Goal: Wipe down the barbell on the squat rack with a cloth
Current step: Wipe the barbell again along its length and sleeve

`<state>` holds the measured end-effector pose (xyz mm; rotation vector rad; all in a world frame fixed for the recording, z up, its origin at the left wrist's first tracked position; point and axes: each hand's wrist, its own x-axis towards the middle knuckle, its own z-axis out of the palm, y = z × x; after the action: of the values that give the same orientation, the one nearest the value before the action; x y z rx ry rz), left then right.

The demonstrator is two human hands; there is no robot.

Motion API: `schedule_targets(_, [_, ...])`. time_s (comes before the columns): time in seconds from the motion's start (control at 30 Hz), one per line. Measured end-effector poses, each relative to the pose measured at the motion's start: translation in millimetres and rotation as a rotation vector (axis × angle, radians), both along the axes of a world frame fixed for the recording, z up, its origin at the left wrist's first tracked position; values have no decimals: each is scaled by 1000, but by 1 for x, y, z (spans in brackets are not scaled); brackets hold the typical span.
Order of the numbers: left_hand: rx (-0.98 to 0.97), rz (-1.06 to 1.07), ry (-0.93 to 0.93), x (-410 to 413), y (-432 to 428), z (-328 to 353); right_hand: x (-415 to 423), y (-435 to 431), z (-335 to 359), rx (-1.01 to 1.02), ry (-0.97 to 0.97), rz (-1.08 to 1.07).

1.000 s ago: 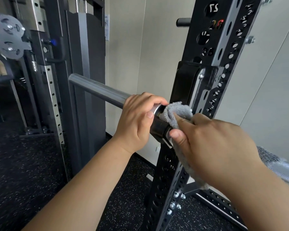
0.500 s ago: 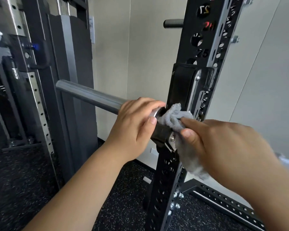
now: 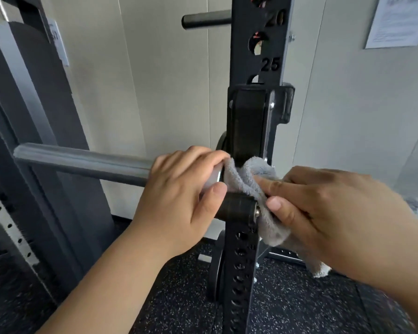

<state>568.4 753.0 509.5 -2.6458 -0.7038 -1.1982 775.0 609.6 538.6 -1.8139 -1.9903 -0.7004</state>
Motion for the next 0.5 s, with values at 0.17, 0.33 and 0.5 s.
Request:
schedule_targets(0.17, [19, 13, 52, -17, 10, -6, 5, -13, -11, 141, 72, -139])
schedule_targets(0.33, [30, 162, 54, -46, 33, -5, -14, 10, 4, 368, 217, -1])
schedule_targets(0.5, [34, 158, 80, -67, 45, -5, -52, 39, 24, -23, 463, 253])
